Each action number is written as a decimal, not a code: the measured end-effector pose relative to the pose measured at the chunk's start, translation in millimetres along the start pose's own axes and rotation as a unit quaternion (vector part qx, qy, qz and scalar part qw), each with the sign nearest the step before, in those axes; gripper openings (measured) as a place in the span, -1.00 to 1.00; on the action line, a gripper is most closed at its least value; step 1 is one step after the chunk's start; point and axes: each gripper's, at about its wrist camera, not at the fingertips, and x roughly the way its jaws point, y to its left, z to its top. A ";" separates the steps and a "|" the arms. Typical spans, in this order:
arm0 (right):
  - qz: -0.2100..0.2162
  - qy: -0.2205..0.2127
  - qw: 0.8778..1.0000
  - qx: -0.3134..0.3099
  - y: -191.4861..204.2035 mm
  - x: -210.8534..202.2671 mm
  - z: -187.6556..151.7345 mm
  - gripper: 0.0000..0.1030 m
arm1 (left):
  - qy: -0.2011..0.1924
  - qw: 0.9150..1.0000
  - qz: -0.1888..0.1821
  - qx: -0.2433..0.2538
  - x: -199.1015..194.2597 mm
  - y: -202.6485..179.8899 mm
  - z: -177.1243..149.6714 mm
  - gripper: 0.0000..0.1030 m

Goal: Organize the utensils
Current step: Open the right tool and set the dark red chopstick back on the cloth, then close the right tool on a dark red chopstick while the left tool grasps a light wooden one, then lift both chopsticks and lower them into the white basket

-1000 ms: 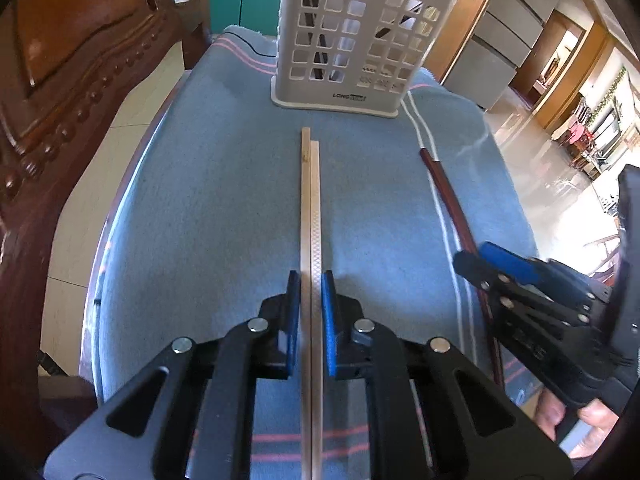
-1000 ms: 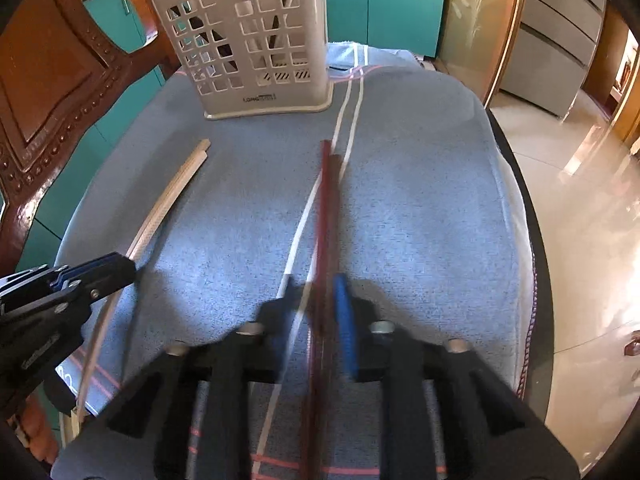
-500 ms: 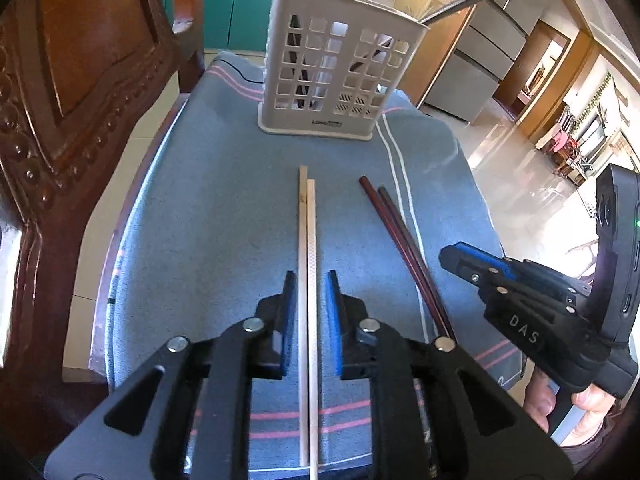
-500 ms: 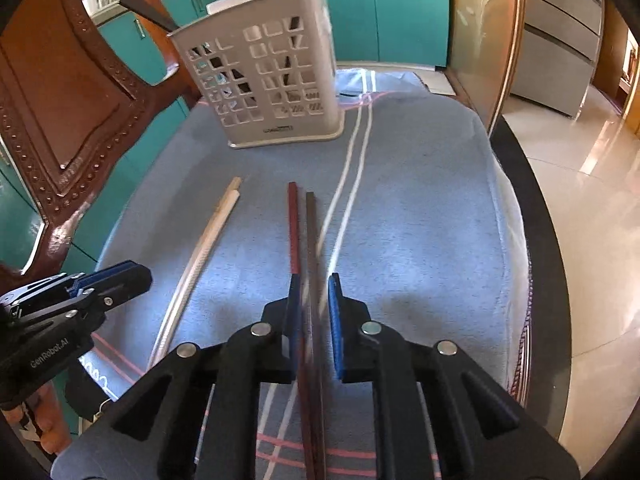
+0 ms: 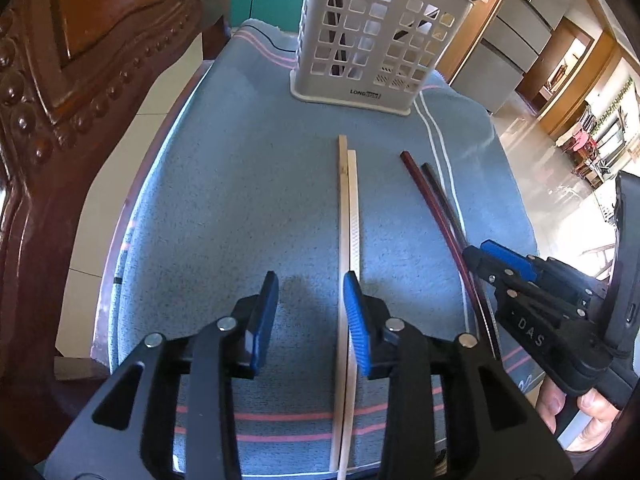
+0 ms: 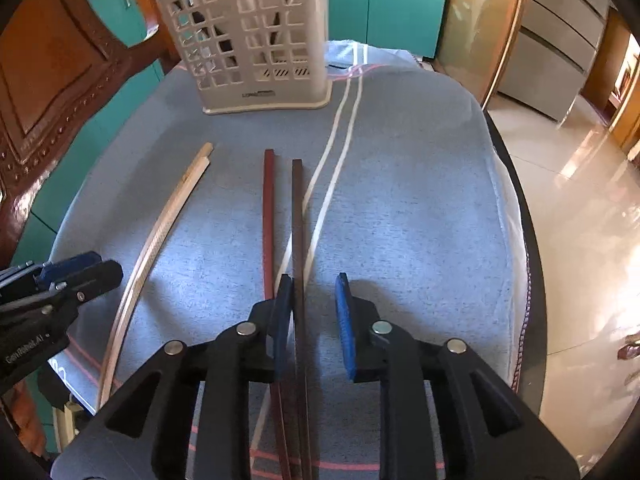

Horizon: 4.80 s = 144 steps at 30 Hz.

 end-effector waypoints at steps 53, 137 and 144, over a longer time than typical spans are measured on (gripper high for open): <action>0.011 -0.007 1.000 -0.006 1.5 2.7 -1.8 -0.43 | -0.013 0.998 0.035 0.044 14.1 -6.6 0.5 -0.03; 0.050 -0.310 0.949 -0.016 20.7 -138.6 178.0 -0.87 | -0.284 0.958 0.027 0.020 -137.4 -33.5 179.3 -0.86; 0.043 -0.320 0.946 -0.018 9.8 -154.1 139.9 -0.66 | -0.282 0.958 0.027 0.037 -141.6 -34.5 151.8 -0.73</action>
